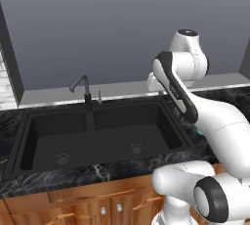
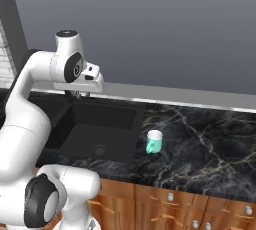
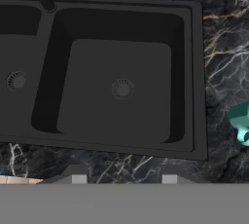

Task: Place the teapot in the left basin and the mug in the right basin of the sink.

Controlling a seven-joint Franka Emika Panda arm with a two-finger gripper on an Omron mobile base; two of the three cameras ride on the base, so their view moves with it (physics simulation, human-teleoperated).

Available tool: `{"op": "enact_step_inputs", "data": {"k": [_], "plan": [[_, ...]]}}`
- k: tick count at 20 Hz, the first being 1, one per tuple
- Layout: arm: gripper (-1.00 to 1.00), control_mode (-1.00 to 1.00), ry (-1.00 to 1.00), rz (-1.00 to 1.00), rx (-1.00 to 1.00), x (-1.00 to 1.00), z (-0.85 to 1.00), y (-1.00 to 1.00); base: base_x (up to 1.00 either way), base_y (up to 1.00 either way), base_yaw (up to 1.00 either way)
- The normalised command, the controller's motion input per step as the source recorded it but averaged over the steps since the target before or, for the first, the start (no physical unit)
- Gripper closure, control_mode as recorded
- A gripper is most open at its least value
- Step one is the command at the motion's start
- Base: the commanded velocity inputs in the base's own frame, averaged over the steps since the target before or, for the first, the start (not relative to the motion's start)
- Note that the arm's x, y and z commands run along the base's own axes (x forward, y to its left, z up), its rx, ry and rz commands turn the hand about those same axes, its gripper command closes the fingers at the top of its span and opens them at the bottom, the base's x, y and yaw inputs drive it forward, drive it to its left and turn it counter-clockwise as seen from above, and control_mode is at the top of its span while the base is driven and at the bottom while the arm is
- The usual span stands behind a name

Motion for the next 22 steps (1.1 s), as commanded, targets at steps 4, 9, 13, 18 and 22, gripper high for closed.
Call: {"op": "enact_step_inputs", "data": {"k": [4,9,13,18,22], "plan": [[-1.0,-1.0,0.0,0.0,0.0,-0.06,0.0,-0.04,0.0,0.0,0.0],[-1.0,-1.0,0.0,0.0,0.0,-0.05,-0.03,-0.17,0.0,0.0,0.0],[-1.0,-1.0,0.0,0.0,0.0,-0.03,-0.09,-0.22,0.0,0.0,0.0],[-1.0,-1.0,0.0,0.0,0.0,-0.07,-0.1,-0.21,0.0,0.0,0.0],[-1.0,-1.0,0.0,0.0,0.0,-0.04,-0.11,-0.18,0.0,0.0,0.0]]}}
